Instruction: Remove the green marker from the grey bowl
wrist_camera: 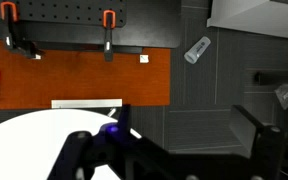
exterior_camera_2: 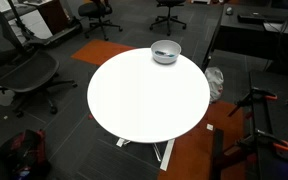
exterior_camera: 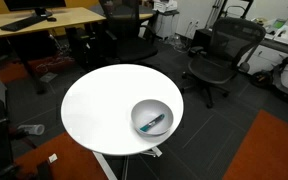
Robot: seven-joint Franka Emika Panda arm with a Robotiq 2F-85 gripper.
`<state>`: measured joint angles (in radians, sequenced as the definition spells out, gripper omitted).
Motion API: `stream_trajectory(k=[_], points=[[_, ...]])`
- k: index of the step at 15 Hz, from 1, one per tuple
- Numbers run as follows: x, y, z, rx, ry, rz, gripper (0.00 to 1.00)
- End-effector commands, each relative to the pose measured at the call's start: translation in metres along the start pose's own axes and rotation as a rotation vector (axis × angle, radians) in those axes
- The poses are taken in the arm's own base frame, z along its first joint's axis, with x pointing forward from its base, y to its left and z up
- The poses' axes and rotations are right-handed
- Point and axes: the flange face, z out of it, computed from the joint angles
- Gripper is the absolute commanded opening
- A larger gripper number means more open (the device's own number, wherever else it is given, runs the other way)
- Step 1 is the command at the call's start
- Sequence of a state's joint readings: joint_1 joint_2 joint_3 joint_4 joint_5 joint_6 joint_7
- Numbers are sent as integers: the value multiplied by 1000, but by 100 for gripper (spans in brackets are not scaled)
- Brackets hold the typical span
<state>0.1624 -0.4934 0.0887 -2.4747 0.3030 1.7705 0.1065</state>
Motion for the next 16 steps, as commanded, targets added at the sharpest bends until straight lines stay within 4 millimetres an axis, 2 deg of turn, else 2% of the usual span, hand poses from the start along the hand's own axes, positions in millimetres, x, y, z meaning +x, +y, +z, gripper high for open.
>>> stream_trajectory(k=[1, 9, 12, 16], points=[[0, 0, 0, 0, -1, 0, 100], [3, 3, -5, -11, 21, -2, 100], [12, 16, -16, -18, 48, 10, 100], [29, 48, -35, -34, 105, 54, 100]])
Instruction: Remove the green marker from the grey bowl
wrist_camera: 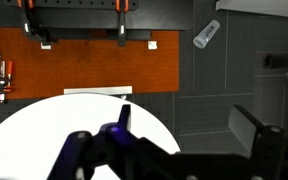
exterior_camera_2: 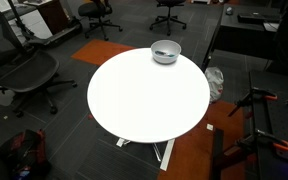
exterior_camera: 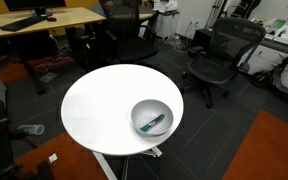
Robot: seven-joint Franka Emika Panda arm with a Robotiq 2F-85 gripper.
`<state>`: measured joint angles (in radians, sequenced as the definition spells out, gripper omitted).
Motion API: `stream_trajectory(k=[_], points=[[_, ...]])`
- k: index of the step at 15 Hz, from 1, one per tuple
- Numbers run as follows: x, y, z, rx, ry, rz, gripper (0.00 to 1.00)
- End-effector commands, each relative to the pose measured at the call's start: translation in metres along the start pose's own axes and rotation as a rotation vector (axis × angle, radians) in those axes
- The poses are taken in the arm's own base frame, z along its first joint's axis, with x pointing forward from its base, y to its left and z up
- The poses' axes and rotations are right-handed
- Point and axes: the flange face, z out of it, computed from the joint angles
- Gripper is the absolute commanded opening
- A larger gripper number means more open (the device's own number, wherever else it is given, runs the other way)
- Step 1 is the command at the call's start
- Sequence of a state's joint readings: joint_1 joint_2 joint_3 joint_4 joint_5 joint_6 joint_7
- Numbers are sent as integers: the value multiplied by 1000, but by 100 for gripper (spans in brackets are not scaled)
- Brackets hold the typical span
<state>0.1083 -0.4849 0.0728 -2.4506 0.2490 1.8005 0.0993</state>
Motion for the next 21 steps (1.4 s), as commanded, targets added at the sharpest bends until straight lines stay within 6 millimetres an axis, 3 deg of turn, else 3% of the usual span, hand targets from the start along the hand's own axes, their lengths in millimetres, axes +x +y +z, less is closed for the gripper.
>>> stream_trajectory(k=[1, 9, 21], points=[[22, 29, -20, -6, 54, 19, 100], [79, 102, -48, -72, 204, 62, 100], [149, 202, -30, -99, 325, 113, 100]])
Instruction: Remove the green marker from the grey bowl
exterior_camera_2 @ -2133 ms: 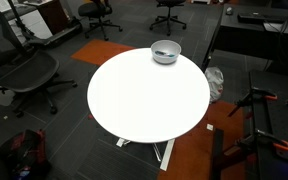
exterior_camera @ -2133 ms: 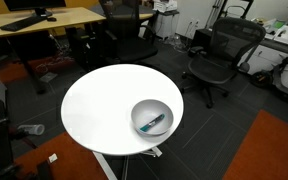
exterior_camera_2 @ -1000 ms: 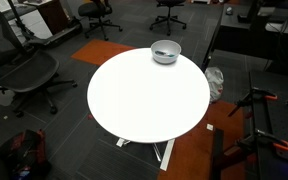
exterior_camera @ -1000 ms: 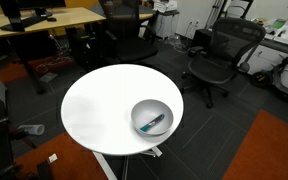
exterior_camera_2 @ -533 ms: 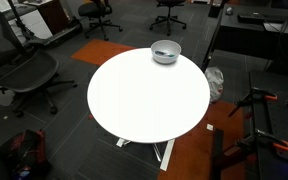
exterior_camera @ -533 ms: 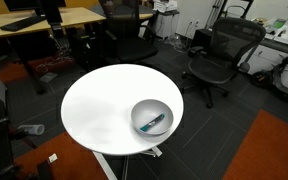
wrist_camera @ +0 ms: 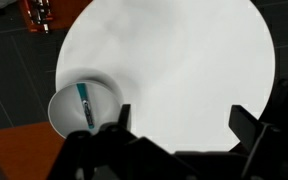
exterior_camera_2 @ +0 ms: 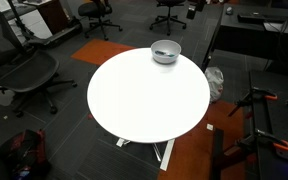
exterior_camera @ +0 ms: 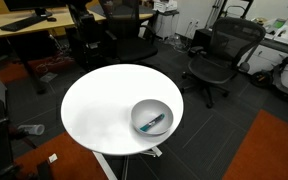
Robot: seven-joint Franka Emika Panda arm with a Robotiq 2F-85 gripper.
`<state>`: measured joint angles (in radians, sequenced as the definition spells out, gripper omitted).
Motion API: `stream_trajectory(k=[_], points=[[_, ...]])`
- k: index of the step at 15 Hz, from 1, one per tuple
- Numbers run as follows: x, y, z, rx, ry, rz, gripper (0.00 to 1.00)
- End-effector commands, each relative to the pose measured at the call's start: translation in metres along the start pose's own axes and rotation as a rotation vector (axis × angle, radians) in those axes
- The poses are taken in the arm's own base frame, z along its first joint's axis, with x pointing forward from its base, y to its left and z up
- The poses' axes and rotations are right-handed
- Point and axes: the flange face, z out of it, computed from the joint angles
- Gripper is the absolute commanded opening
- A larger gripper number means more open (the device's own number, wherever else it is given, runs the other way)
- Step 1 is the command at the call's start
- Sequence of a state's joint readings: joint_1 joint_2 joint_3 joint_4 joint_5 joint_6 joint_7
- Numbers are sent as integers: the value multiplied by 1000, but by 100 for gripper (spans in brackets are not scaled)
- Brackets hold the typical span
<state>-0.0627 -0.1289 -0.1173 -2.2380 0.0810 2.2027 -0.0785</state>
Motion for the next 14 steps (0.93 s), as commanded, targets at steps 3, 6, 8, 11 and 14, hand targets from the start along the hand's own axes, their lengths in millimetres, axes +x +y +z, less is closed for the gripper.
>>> stream_trajectory(k=[3, 6, 8, 11, 14], points=[[33, 46, 24, -6, 36, -28, 100], [47, 68, 44, -11, 44, -54, 100], [57, 80, 60, -2, 47, -60, 100], [73, 96, 85, -4, 52, -50, 100], [86, 109, 109, -30, 52, -34, 100]])
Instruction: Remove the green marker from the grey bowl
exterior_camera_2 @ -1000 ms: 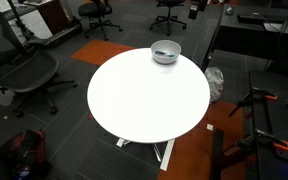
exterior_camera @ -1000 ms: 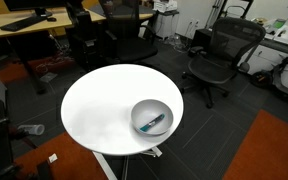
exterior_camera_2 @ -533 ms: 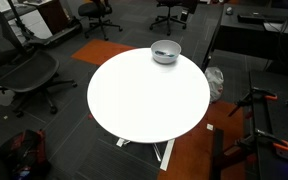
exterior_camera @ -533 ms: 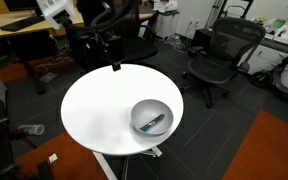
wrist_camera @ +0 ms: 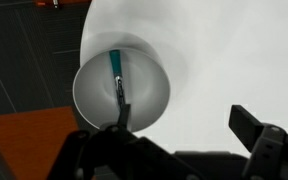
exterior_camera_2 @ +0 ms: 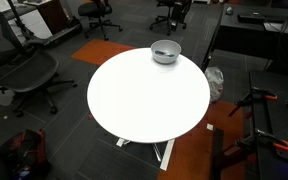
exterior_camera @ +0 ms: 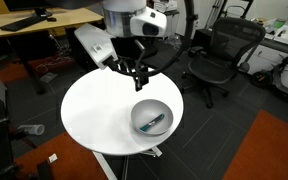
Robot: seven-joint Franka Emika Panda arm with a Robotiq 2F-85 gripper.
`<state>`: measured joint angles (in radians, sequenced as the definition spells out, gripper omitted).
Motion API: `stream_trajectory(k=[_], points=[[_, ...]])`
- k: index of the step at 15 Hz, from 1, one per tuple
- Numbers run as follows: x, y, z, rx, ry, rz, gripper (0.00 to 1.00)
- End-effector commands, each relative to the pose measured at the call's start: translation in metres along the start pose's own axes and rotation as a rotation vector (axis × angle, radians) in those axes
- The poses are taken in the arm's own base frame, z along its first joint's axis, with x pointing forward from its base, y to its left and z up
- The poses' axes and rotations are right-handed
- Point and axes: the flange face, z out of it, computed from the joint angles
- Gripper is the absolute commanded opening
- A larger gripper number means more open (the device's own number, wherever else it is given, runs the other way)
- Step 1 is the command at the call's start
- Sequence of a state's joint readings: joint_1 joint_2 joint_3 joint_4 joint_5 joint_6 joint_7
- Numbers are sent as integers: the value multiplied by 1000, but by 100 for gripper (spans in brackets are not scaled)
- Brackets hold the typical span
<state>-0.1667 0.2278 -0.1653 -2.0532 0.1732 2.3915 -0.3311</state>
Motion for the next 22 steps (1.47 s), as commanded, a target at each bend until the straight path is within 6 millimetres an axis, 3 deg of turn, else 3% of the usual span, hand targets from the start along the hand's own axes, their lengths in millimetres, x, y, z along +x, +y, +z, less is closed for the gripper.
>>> stream_trajectory(k=[1, 9, 22], points=[[22, 16, 26, -14, 15, 4, 100], [44, 42, 81, -31, -13, 23, 100], [72, 70, 154, -45, -76, 41, 100]])
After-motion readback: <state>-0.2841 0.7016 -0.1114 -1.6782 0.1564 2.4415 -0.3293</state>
